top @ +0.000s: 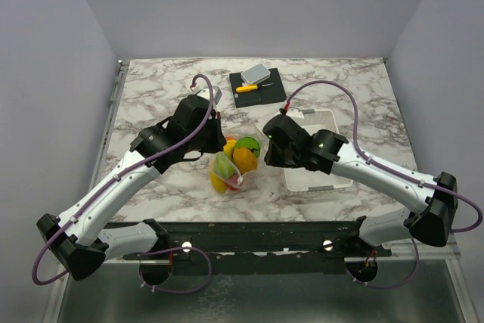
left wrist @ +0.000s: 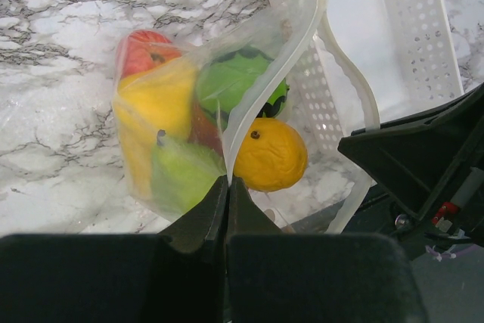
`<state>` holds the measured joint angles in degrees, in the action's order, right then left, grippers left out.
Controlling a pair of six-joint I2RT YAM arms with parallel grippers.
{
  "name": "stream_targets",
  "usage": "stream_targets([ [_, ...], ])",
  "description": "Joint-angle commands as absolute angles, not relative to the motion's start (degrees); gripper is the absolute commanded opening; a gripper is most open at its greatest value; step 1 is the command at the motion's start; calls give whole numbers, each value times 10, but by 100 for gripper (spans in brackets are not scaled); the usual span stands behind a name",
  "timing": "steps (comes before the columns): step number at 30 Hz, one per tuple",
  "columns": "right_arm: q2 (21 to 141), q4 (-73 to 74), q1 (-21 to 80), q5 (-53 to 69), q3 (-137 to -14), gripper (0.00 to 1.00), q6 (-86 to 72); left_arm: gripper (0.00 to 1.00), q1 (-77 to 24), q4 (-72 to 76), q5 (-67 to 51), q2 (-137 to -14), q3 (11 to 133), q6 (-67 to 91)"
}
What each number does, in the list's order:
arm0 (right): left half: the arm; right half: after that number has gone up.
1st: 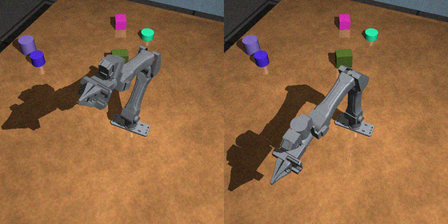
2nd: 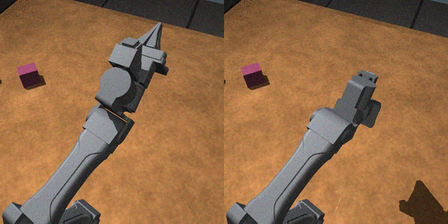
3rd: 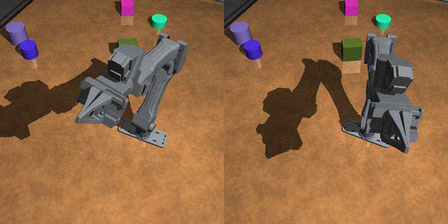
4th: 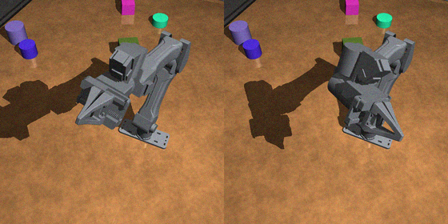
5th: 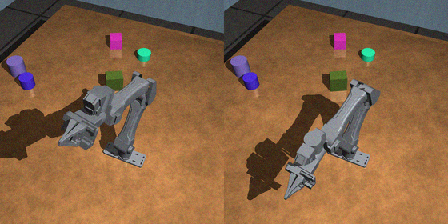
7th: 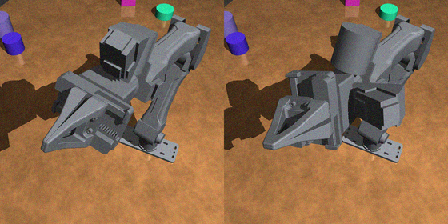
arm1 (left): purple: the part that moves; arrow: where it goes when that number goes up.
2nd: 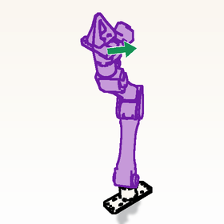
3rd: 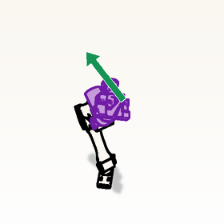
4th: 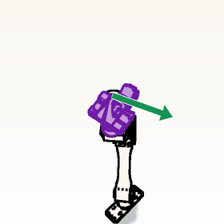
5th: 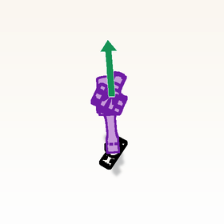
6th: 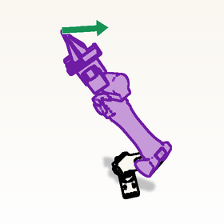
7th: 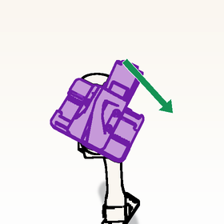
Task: Place the food in the zip-top bag and seal the zipper
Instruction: Adjust the zipper food storage bag at the center of the board.
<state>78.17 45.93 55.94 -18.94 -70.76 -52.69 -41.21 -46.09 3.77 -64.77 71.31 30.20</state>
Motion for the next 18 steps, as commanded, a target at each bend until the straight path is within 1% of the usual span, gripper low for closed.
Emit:
stream_targets([
  [1,779,446,564,-207,-714,16,-534,0,-412,-455,27,-637,715,296],
  [3,777,453,564,-211,-730,3,-528,0,-412,-461,31,-637,721,293],
  [4,775,454,564,-213,-738,1,-523,0,-412,-464,35,-636,725,291],
  [10,758,455,564,-222,-778,1,-486,0,-412,-493,73,-625,749,282],
  [18,751,520,564,-269,-852,1,-439,0,-412,-542,130,-607,787,269],
])
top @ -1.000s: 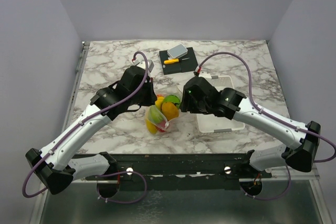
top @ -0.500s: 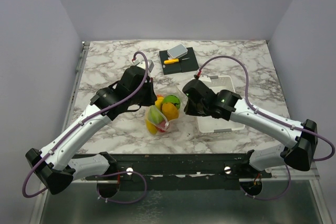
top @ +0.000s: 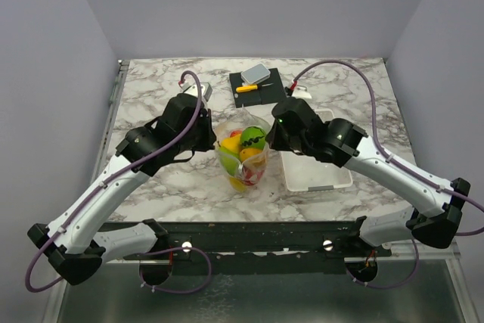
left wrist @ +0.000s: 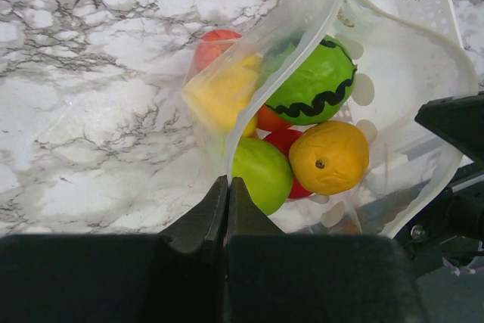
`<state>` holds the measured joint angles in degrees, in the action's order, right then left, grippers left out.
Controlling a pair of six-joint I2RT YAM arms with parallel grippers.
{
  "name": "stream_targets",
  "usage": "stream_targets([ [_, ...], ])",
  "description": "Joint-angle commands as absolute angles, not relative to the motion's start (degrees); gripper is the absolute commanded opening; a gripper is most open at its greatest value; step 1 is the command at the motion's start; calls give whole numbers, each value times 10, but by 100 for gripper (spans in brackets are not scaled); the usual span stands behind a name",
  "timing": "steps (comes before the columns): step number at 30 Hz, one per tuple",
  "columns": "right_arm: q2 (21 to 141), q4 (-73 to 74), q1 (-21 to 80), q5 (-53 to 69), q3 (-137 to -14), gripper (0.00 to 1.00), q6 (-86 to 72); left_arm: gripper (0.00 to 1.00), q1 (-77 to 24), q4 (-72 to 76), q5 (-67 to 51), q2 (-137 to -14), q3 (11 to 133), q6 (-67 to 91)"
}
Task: Place the food in the zip-top bag and seal the zipper
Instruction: Adjust the zipper food storage bag at the center of the board.
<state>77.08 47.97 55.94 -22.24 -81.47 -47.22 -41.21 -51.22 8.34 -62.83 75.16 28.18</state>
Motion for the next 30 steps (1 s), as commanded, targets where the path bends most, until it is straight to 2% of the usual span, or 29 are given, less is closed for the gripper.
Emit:
stream_targets([
  [1,750,523,564,-269,-859,1,-435,0,-412,-545,131,-605,791,269],
  [7,741,526,564,-274,-854,1,-434,0,-412,-539,140,-599,771,272],
  [17,798,459,556,-239,-721,1,-459,0,-412,-438,99,-628,617,287],
  [22,796,468,555,-239,-763,1,-441,0,-412,-435,77,-627,642,284],
  [30,797,511,557,-231,-911,1,-395,0,-412,-455,50,-602,730,277],
])
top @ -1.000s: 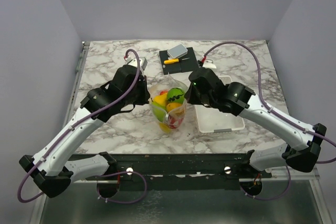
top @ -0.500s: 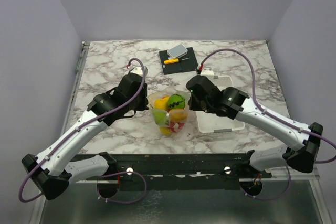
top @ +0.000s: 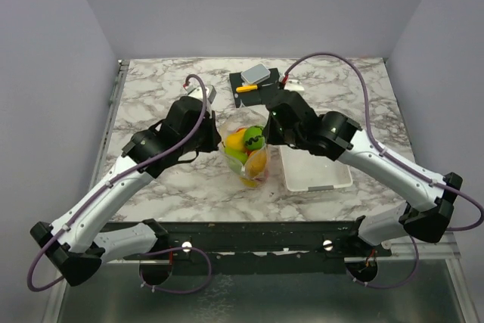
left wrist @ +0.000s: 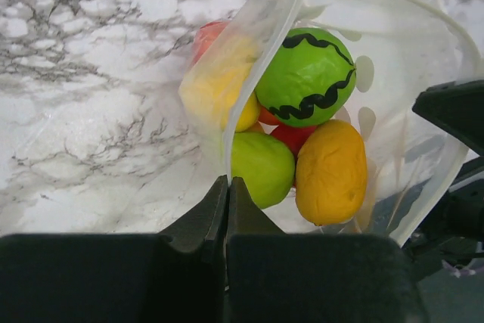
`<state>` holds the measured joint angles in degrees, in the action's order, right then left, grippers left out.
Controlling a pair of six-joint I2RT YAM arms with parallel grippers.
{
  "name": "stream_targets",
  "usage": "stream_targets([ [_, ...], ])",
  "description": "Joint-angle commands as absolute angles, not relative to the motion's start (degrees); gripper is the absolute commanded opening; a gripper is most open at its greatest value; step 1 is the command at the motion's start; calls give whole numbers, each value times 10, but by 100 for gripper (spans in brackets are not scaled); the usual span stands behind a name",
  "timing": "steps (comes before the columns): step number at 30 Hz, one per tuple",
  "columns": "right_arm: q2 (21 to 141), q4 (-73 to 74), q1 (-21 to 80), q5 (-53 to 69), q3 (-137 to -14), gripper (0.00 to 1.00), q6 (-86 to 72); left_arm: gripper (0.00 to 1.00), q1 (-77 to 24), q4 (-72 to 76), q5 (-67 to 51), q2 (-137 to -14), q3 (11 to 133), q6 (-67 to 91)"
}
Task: Place the food in the zip-top bag and seal the zipper
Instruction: Adjust the zipper food storage bag at the center of the board.
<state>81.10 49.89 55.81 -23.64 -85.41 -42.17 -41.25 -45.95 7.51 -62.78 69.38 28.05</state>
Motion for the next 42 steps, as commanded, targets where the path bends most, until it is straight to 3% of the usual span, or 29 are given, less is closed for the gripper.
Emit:
stream_targets([
  [1,796,509,557,-228,-916,1,-393,0,-412,-454,54,-598,730,278],
  [13,843,467,557,-217,-805,1,-417,0,-412,-413,56,-622,618,290],
  [26,854,481,557,-187,-915,1,-324,0,-412,-421,18,-582,692,307],
  [42,896,457,557,-151,-892,1,-276,0,-412,-385,7,-568,610,353],
])
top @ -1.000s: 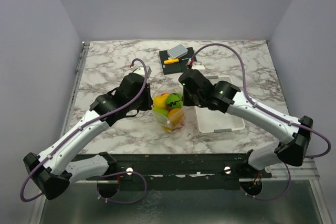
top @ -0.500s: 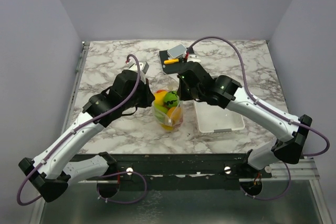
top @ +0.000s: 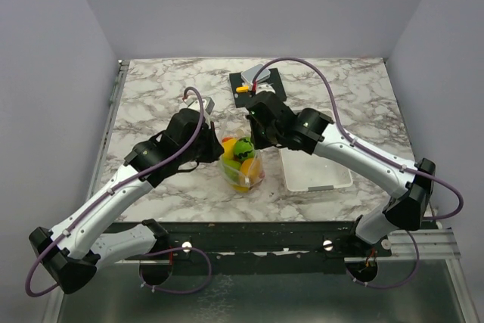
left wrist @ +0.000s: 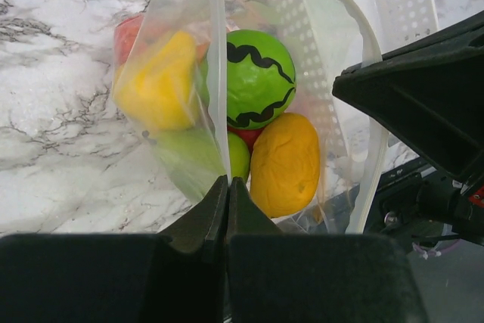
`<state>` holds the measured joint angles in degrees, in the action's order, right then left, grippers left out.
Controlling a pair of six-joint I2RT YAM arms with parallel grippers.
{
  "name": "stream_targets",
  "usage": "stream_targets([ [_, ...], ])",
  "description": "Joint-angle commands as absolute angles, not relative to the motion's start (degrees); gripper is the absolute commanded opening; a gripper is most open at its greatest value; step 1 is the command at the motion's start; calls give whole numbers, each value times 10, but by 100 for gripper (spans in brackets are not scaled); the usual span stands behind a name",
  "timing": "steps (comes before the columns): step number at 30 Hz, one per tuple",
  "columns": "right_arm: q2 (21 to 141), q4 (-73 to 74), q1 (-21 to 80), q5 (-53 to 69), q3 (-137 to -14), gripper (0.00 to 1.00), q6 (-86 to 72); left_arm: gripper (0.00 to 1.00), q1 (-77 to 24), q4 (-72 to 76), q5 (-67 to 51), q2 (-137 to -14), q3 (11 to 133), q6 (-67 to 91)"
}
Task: Place the food in the zip-top bag and seal the zipper
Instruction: Adjust the zipper food storage bag at the center of the board.
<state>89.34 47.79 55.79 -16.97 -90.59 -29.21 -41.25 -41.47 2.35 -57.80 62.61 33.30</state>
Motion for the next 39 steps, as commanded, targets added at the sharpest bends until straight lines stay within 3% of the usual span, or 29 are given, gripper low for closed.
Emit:
stream_targets([
  [1,896,455,557,-148,-891,2,-276,0,-412,-384,8,-568,608,354],
  [6,887,448,557,-136,-903,14,-276,0,-412,-381,18,-558,600,362],
  [12,856,441,557,-110,-903,44,-286,0,-412,-380,18,-559,598,365],
  [14,847,445,557,-97,-900,50,-290,0,-412,-379,17,-562,596,366],
  [23,781,446,605,-97,-854,59,-336,0,-412,-379,22,-561,597,366],
  [39,768,556,770,-328,-804,66,-488,0,-412,-379,18,-560,599,362],
])
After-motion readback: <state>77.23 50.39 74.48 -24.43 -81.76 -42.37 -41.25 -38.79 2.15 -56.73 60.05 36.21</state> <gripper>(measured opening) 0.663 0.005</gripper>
